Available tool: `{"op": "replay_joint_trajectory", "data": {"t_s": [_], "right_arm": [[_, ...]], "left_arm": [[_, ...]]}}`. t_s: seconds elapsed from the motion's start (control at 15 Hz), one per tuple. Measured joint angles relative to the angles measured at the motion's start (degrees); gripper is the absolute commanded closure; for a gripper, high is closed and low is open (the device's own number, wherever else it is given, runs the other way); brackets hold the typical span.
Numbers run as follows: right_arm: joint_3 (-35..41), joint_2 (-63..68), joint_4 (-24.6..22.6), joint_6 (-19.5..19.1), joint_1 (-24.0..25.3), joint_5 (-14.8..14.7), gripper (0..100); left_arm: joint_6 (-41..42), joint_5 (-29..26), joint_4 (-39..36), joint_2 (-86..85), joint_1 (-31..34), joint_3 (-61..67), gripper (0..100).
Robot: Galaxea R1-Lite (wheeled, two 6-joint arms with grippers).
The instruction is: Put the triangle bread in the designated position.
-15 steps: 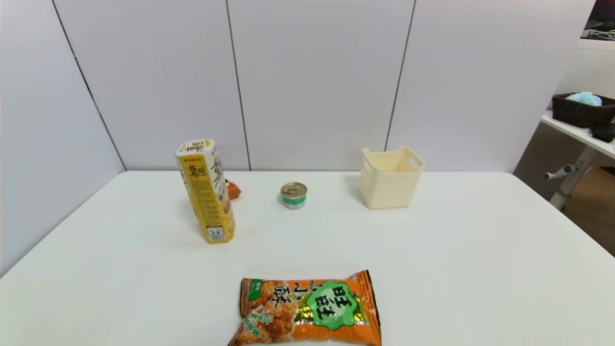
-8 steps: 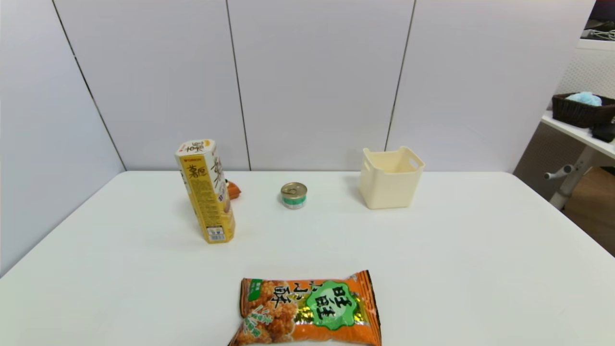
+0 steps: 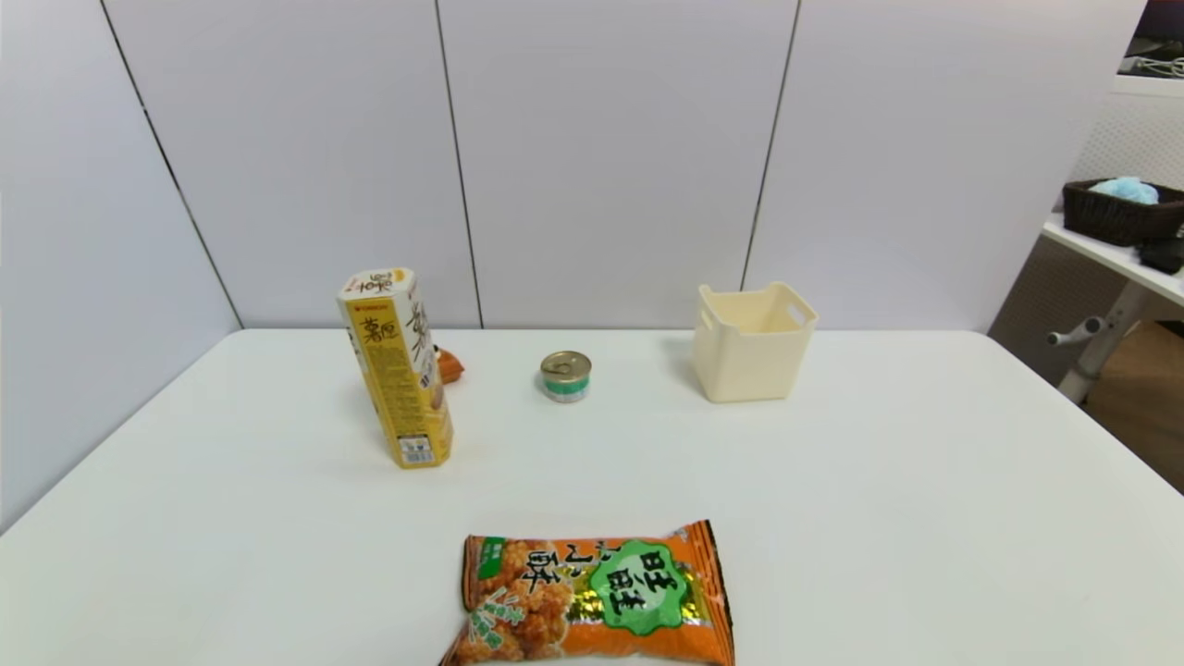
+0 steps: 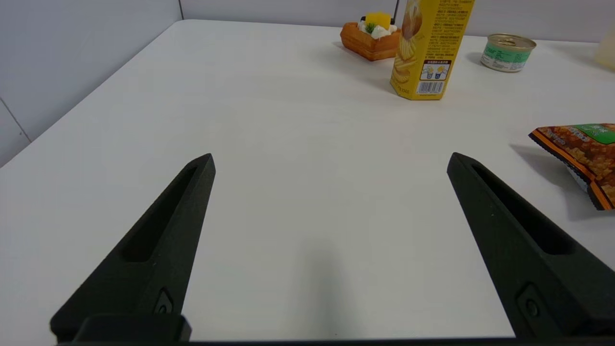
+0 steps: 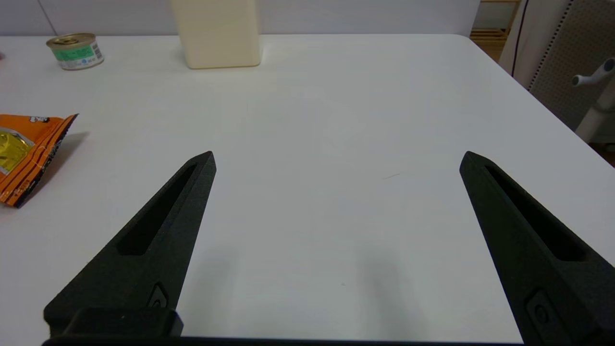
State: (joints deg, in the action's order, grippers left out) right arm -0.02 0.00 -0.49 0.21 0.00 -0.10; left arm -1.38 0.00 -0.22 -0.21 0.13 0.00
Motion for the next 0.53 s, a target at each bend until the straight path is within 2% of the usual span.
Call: {"op": "replay_joint_trajectory", "data": {"t_s": [0.53], "right_arm": [[-0.07,0.0,-0.09,0.32,-0.02,0.0,0]], "left_arm": [[0.0,0.0,-0.02,0.02,0.02,0.0,0]]}}
